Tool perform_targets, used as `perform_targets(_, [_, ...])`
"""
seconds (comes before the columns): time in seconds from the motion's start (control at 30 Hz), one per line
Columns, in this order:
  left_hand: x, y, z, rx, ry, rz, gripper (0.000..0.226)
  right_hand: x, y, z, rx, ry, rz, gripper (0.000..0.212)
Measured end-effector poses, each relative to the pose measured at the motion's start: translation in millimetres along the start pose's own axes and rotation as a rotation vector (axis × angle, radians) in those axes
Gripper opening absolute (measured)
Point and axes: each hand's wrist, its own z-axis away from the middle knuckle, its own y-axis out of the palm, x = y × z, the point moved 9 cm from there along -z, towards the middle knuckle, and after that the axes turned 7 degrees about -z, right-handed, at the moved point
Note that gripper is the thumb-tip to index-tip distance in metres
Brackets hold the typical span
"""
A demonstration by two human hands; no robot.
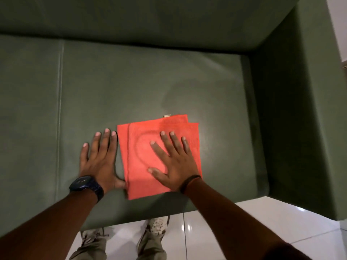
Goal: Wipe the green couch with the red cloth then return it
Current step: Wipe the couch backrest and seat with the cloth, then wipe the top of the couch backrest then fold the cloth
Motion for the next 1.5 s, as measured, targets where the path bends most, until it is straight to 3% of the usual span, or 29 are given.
perform_targets(0.07, [0,0,1,-0.003,0.006,0.007,0.166,-14,-9,2,-0.017,-0.030,0.011,0.070])
perform_targets(0.2, [4,1,2,-0.001,0.004,0.005,0.166,-28,-14,2,-0.107,0.274,-0.015,0.071])
perform_targets(0.27, [3,2,1,0.012,0.007,0.003,0.167,-12,-6,3,-0.094,0.230,-0.010,0.073])
perform_targets(0.4, [4,3,0,0.011,0.000,0.010,0.156,7,2,8,0.008,-0.079,0.027,0.073])
perform_targets(0.57, [-1,-7,3,-0.076,0.007,0.028,0.153,5,2,12,-0.023,0.146,-0.039,0.071])
perform_targets(0.63, [-8,-21,13,-0.171,0.045,0.081,0.130,11,3,12,0.015,0.164,-0.023,0.072])
perform_targets(0.73, [-43,-44,38,-0.427,0.349,0.024,0.049,16,2,15,0.082,0.171,-0.050,0.079])
perform_targets(0.8, [-62,-36,49,-0.417,0.524,-0.004,0.043,29,1,24,0.142,0.061,-0.082,0.085])
perform_targets(0.83, [-64,-34,51,-0.372,0.554,0.007,0.049,37,0,32,0.168,-0.036,-0.073,0.080])
perform_targets(0.93, [-70,-37,52,-0.287,0.608,-0.032,0.074,45,-14,58,0.129,-0.321,0.093,0.028])
perform_targets(1.03, [-69,-65,40,-0.307,0.585,0.007,0.068,32,-55,39,0.073,-0.200,0.046,0.019])
perform_targets(1.13, [-78,-145,5,-0.433,0.565,0.302,0.022,-1,-127,-10,-0.107,0.023,0.061,0.035])
perform_targets(1.2, [-91,-202,-26,-0.481,0.525,0.388,0.022,-13,-186,-42,-0.148,-0.079,0.102,0.025])
perform_targets(1.27, [-118,-268,-56,-0.499,0.529,0.465,0.018,-39,-255,-74,-0.202,-0.137,0.136,0.031])
perform_targets(1.33, [-144,-342,-95,-0.581,0.485,0.630,0.011,-82,-332,-111,-0.446,0.003,0.186,0.033])
perform_targets(1.37, [-153,-377,-115,-0.641,0.436,0.712,0.010,-103,-370,-120,-0.681,0.124,0.154,0.034])
perform_targets(1.43, [-161,-438,-147,-0.821,0.336,0.753,0.011,-124,-409,-134,-1.086,0.247,-0.119,0.040])
perform_targets(1.5, [-164,-469,-172,-0.954,0.247,0.619,0.035,-126,-401,-176,-1.113,0.252,-0.184,0.056])
